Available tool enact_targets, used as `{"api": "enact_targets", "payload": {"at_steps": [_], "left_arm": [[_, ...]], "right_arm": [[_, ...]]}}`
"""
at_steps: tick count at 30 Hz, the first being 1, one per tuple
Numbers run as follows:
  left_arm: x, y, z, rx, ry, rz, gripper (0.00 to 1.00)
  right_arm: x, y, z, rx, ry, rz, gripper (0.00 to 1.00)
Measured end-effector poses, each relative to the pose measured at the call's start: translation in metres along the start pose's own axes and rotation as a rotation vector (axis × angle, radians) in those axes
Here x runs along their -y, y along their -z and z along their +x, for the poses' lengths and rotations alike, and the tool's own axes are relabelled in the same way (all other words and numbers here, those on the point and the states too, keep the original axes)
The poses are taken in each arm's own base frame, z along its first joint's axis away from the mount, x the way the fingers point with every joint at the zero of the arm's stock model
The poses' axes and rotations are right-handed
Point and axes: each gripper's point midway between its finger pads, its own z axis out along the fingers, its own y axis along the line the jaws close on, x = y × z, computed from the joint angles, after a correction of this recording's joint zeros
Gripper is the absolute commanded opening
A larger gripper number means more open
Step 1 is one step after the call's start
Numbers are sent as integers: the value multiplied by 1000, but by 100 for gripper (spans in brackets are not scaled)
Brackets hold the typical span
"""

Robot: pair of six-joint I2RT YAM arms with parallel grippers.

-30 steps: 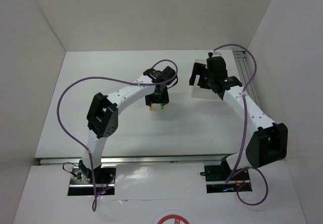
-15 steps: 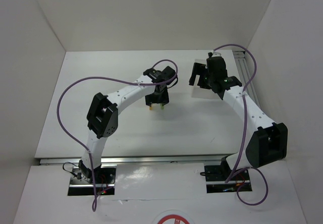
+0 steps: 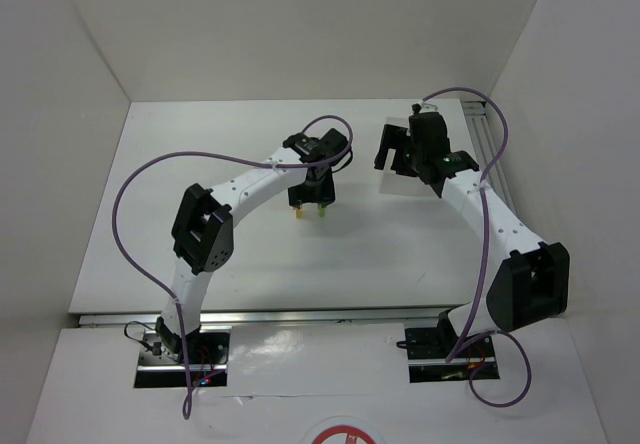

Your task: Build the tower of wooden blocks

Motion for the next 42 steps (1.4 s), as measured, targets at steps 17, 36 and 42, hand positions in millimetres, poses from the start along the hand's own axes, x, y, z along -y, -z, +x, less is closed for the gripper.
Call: {"api": "enact_targets", "payload": {"at_steps": [17, 36, 42], "left_arm": [[0, 1, -1, 2, -1, 3, 71], [6, 11, 2, 9, -13, 27, 75], [10, 46, 4, 43, -26, 80, 78]], "right_arm": [[1, -4, 4, -13, 1, 6, 97], [-3, -4, 5, -16, 8, -3, 97], [1, -4, 4, -8, 2, 21, 99]]}}
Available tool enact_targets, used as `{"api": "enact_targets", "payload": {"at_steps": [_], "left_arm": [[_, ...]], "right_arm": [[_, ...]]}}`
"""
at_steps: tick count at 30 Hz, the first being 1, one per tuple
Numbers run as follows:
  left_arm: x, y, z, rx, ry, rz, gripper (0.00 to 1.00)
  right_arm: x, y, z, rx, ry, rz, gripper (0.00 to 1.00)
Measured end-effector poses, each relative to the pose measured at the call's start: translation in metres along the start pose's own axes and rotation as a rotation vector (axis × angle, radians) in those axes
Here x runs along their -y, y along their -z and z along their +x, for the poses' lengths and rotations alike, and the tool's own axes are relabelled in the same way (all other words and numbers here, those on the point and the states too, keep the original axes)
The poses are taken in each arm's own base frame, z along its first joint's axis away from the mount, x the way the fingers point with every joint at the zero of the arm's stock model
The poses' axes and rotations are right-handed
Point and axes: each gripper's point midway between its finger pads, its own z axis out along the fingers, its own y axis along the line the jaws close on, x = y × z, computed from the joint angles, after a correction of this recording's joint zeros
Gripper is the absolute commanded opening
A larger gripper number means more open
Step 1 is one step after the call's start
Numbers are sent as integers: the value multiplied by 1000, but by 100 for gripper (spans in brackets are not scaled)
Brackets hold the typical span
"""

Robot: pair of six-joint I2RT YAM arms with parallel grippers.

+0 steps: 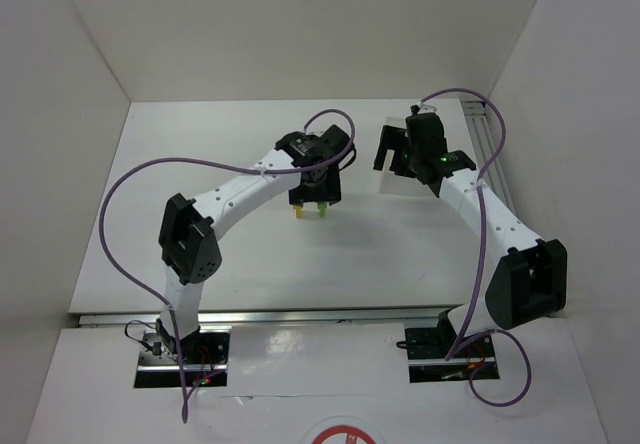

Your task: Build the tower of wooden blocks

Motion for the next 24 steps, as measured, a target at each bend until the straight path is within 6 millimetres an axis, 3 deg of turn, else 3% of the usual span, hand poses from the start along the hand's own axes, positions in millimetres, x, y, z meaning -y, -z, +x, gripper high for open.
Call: {"api": "enact_targets", "payload": {"at_steps": [4, 8, 11, 15, 19, 24], "left_arm": [[-3, 35, -9, 59, 0, 45, 81], [-21, 89, -30, 190, 13, 109, 81], [-51, 138, -40, 305, 42, 167, 84], [-106, 190, -52, 470, 108, 200, 88], [-160, 217, -49, 588, 155, 168, 89], [-189, 229, -38, 648, 174, 153, 89]], "right_arm": [[8, 1, -1, 9, -22, 51, 99], [17, 1, -2, 20, -39, 104, 99], [21, 1, -3, 24, -45, 128, 99], [25, 2, -2, 23, -46, 150, 99], [27, 6, -2, 26, -49, 159, 99], [27, 20, -5, 52, -55, 140, 99]]}}
